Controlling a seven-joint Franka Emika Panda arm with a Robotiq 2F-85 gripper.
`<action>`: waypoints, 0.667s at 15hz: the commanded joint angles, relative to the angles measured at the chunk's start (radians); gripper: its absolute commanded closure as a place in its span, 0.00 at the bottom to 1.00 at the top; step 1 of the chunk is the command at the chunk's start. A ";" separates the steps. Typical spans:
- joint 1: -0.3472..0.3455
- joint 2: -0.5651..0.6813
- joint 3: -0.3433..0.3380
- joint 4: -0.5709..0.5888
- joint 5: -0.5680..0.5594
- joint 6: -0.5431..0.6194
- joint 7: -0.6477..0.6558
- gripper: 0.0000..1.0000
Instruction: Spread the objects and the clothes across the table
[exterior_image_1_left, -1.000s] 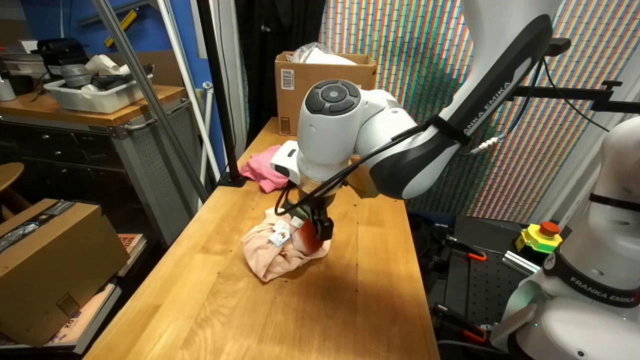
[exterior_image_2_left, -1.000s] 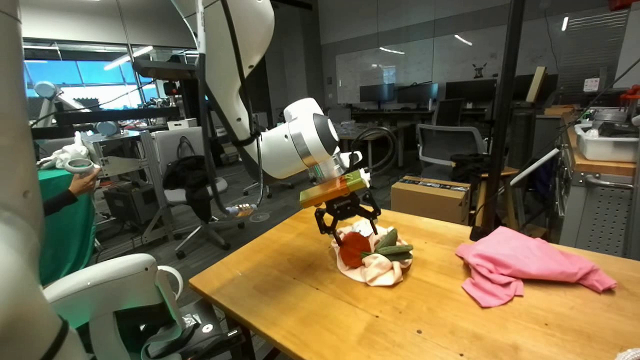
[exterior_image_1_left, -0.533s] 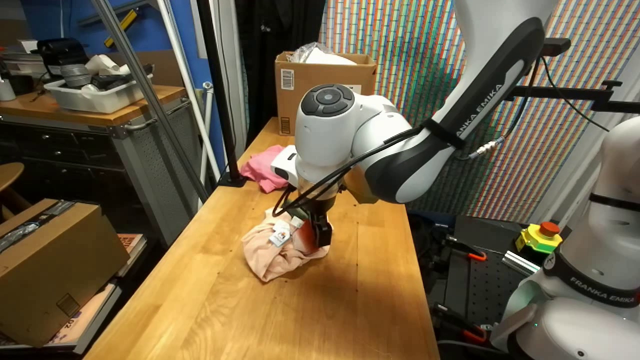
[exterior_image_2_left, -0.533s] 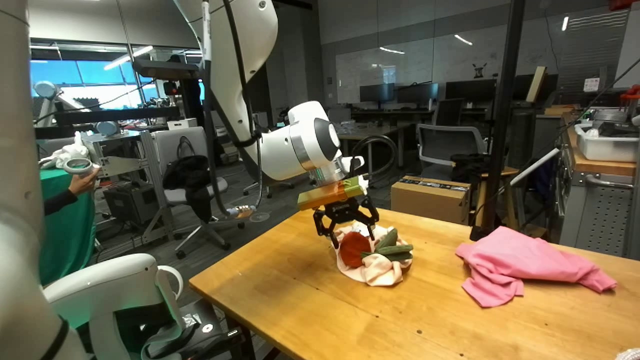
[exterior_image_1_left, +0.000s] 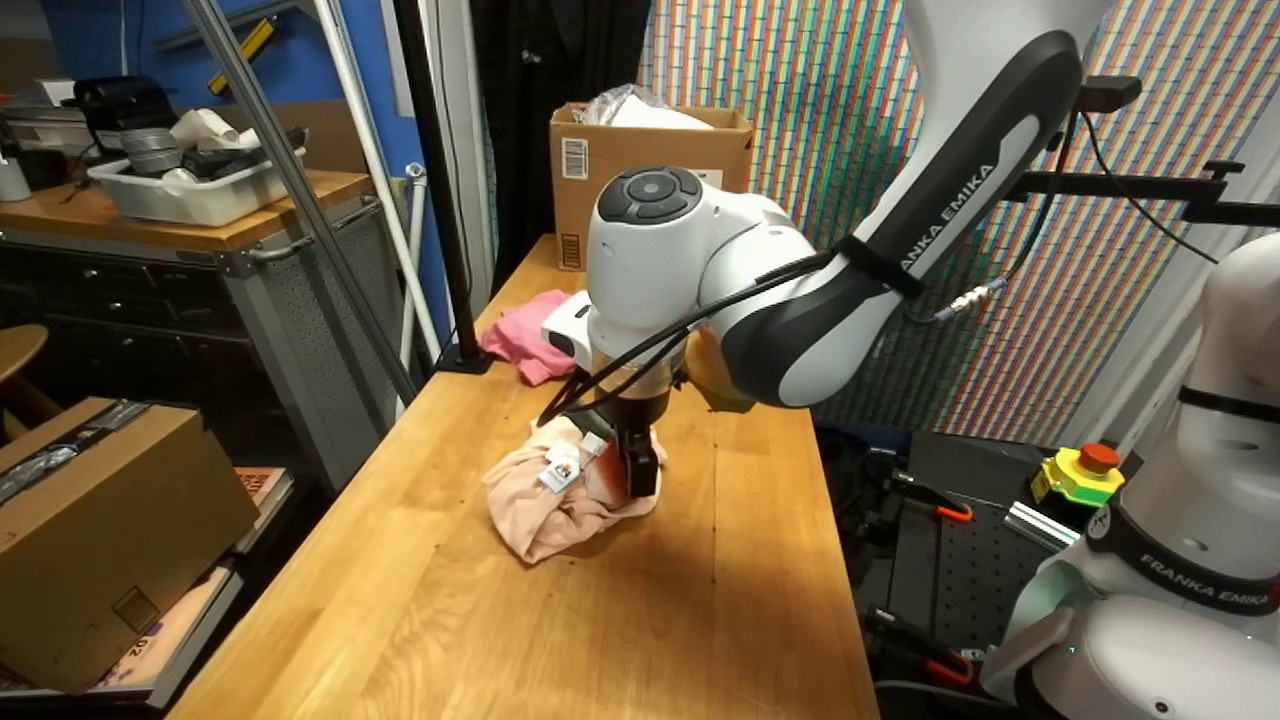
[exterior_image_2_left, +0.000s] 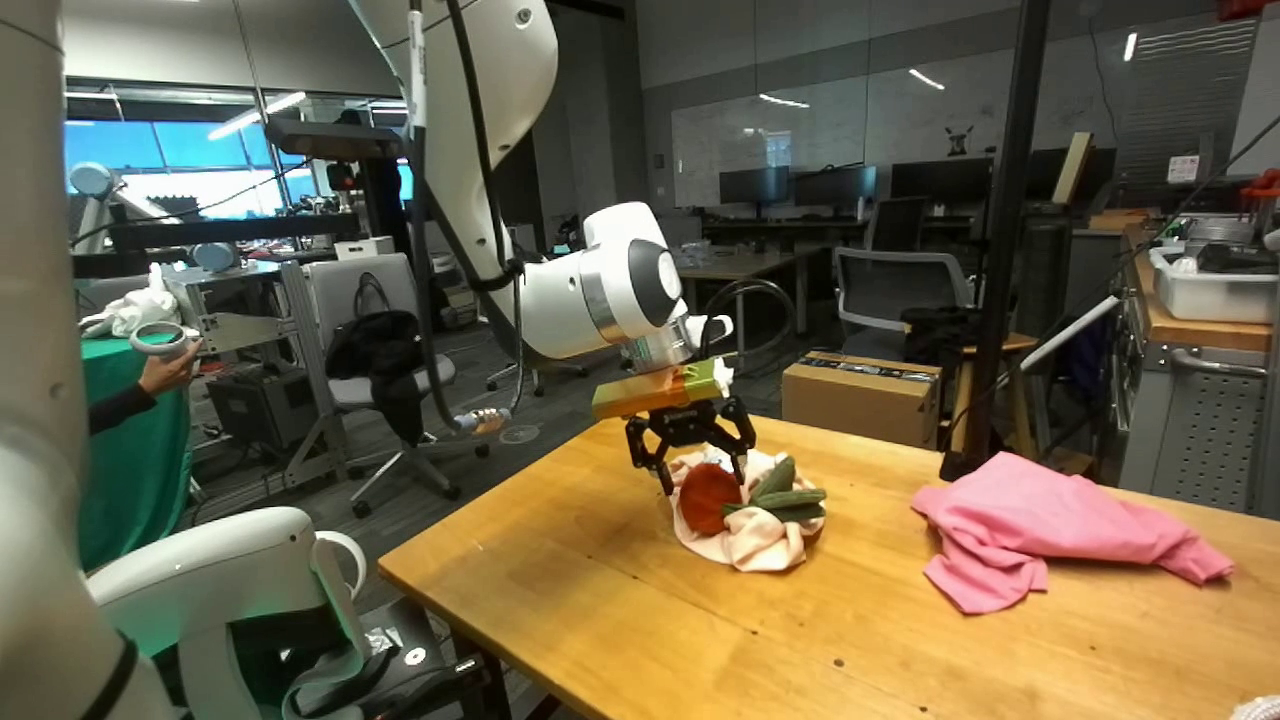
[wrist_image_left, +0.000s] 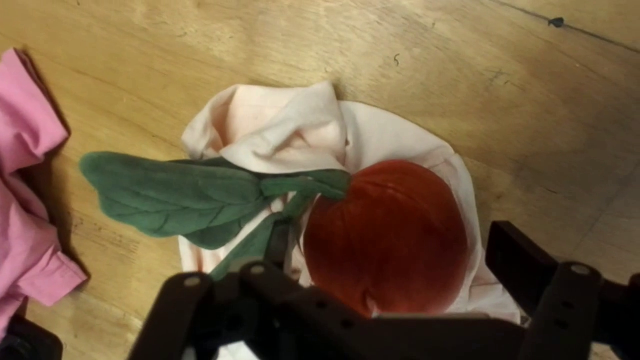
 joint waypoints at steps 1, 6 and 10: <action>0.014 0.019 -0.013 0.019 0.038 0.022 -0.015 0.00; 0.020 0.031 -0.019 0.024 0.062 0.027 -0.005 0.00; 0.023 0.033 -0.026 0.024 0.059 0.023 0.002 0.27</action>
